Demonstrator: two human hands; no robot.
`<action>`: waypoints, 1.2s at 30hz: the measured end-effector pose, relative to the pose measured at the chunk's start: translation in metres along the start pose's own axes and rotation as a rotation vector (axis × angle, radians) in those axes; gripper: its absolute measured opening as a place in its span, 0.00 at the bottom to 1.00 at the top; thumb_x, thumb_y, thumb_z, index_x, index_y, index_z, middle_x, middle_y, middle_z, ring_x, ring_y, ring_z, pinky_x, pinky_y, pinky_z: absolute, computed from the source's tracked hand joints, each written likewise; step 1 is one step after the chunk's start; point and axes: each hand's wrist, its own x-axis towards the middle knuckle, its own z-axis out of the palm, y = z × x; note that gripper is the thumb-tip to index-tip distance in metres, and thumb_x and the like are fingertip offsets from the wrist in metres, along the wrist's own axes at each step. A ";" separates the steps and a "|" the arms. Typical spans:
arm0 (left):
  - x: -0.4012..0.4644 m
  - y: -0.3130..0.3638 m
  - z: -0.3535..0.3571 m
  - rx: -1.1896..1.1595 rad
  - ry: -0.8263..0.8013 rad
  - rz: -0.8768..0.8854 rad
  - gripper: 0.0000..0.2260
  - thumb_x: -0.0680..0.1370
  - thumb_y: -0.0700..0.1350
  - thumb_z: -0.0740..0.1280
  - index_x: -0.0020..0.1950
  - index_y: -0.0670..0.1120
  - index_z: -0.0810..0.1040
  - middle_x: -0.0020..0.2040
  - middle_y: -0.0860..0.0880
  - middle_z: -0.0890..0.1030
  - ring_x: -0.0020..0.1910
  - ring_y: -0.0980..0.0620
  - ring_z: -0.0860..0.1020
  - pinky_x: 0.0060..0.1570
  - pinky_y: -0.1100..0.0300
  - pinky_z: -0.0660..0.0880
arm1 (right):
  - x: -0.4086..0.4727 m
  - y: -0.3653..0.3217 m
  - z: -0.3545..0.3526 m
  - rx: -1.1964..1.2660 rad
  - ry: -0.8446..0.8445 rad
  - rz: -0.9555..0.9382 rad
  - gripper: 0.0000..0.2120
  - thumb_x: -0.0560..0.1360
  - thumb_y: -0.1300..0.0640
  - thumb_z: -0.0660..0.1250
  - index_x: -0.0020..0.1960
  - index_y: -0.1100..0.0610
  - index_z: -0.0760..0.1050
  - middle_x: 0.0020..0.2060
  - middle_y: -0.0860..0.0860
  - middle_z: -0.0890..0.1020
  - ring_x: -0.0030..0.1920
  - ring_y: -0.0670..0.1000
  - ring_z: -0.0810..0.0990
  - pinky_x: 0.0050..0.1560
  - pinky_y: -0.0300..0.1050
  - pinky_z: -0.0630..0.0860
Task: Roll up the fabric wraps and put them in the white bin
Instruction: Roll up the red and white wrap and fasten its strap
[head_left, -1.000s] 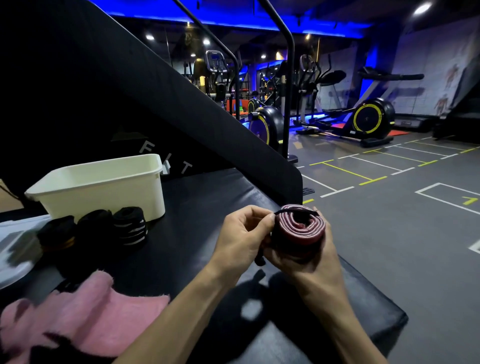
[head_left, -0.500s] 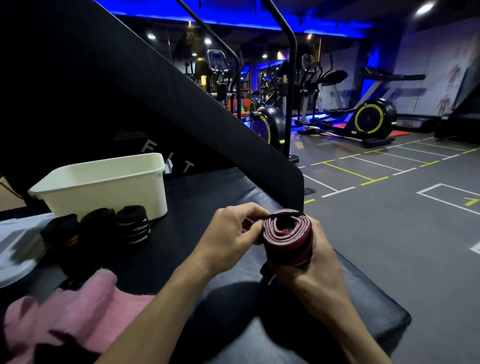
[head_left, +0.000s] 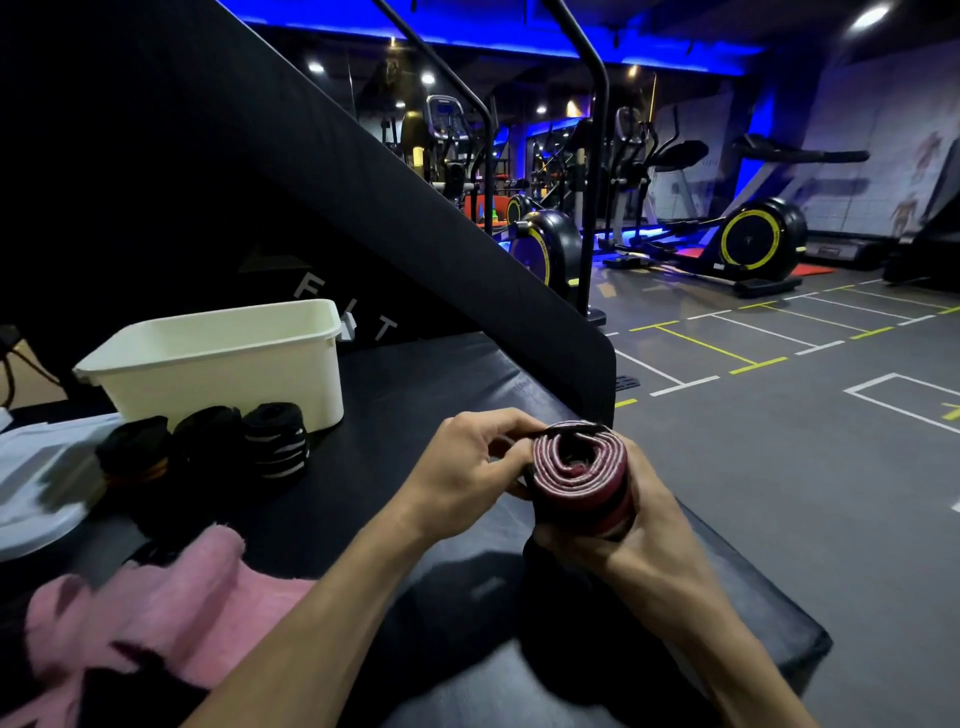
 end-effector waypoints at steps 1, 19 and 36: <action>0.000 0.001 0.002 0.011 0.011 0.008 0.08 0.82 0.35 0.67 0.56 0.41 0.85 0.45 0.45 0.87 0.43 0.45 0.86 0.40 0.52 0.84 | -0.001 0.000 0.000 -0.014 0.036 -0.003 0.44 0.58 0.65 0.86 0.68 0.46 0.72 0.61 0.46 0.80 0.59 0.44 0.82 0.56 0.41 0.80; -0.002 0.008 0.001 -0.088 -0.100 -0.003 0.09 0.80 0.34 0.70 0.58 0.40 0.84 0.49 0.43 0.87 0.48 0.42 0.86 0.48 0.56 0.82 | -0.005 -0.005 0.005 -0.095 0.190 -0.054 0.38 0.57 0.67 0.85 0.60 0.45 0.74 0.51 0.40 0.84 0.48 0.42 0.84 0.45 0.30 0.76; 0.000 0.008 -0.005 -0.114 -0.140 0.040 0.07 0.81 0.41 0.69 0.57 0.42 0.83 0.51 0.44 0.86 0.51 0.46 0.85 0.52 0.50 0.83 | -0.002 -0.008 -0.001 0.076 0.029 -0.039 0.36 0.56 0.66 0.80 0.61 0.52 0.76 0.53 0.48 0.85 0.50 0.46 0.85 0.49 0.34 0.77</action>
